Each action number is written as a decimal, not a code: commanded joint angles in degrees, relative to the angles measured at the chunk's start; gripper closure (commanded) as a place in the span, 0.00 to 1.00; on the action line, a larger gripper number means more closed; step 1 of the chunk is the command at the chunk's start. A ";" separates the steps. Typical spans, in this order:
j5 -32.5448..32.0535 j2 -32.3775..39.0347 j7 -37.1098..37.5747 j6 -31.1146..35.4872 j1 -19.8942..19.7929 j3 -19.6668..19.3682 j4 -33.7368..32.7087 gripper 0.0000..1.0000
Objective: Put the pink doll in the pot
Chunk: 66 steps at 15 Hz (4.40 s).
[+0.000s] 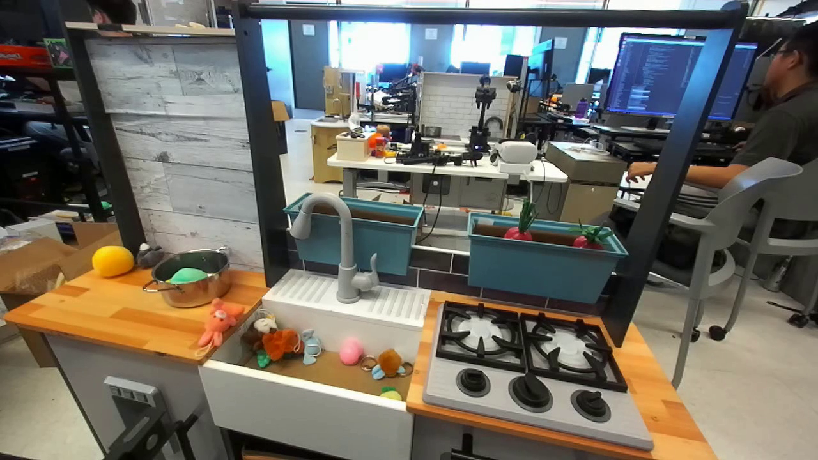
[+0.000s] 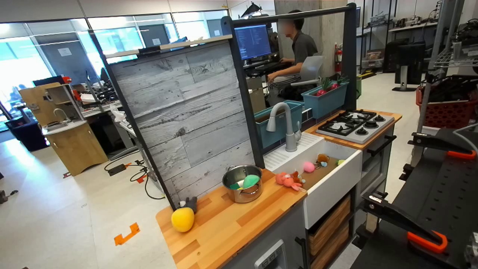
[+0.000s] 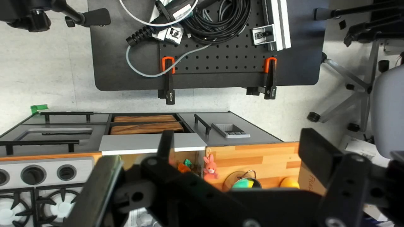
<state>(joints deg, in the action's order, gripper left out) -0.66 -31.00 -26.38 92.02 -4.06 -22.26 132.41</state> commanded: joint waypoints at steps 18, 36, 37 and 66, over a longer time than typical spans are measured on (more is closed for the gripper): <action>20.64 20.89 -8.97 24.57 3.98 3.87 -5.75 0.00; 15.48 45.00 -3.94 45.78 0.70 18.11 -13.45 0.00; 14.84 46.04 -3.27 46.54 0.62 18.52 -14.02 0.00; 6.65 77.49 -2.92 54.86 -4.08 27.44 -31.80 0.00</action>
<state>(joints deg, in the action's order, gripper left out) 8.13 43.62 -27.56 142.99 -5.65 3.42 100.10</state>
